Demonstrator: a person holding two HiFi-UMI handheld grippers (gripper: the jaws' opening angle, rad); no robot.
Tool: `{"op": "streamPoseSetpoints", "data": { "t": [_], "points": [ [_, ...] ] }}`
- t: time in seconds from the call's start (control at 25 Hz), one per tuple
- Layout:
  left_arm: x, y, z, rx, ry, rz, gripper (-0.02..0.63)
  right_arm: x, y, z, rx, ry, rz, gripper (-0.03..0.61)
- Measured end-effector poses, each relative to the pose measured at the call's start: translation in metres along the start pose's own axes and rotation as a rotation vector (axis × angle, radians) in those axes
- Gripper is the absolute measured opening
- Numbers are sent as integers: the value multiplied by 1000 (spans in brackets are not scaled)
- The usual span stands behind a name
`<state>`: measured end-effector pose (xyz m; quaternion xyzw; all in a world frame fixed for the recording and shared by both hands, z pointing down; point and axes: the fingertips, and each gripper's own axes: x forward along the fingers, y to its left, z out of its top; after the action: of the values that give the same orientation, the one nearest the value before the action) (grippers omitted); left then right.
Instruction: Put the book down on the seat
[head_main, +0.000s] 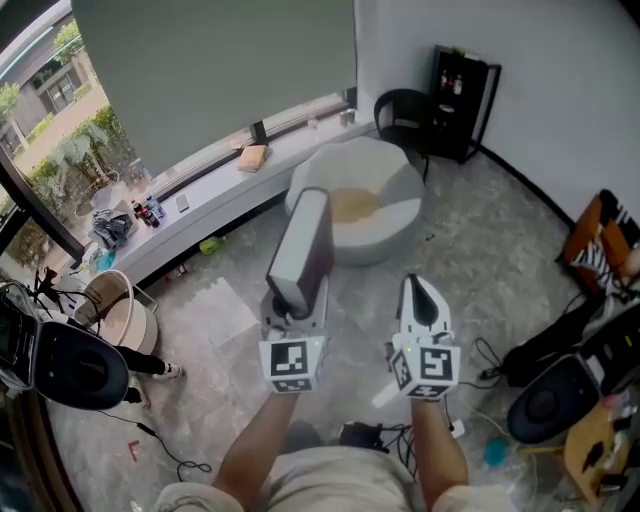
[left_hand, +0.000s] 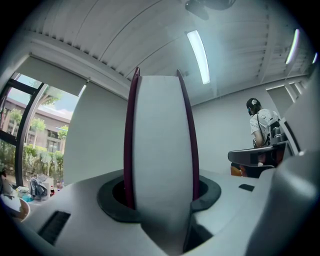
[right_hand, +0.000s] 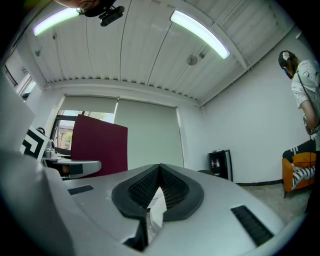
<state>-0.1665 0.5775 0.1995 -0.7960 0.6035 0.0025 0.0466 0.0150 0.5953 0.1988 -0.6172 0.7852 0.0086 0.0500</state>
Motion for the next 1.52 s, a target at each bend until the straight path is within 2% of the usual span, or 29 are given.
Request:
{"op": "streamPoseSetpoints", "data": {
  "t": [0.24, 0.64, 0.88, 1.16, 1.52],
  "points": [
    [11, -10, -7, -3, 7, 4, 227, 4, -21, -11, 16, 12, -10, 2],
    [68, 13, -30, -40, 6, -7, 227, 62, -28, -29, -8, 29, -16, 2],
    [124, 44, -38, -63, 2, -18, 227, 126, -25, -36, -33, 55, -20, 2],
    [183, 103, -44, -76, 7, -18, 227, 203, -6, -43, -43, 73, -25, 2],
    [243, 156, -54, -92, 7, -31, 227, 273, 7, -52, -57, 88, -59, 2]
  ]
}}
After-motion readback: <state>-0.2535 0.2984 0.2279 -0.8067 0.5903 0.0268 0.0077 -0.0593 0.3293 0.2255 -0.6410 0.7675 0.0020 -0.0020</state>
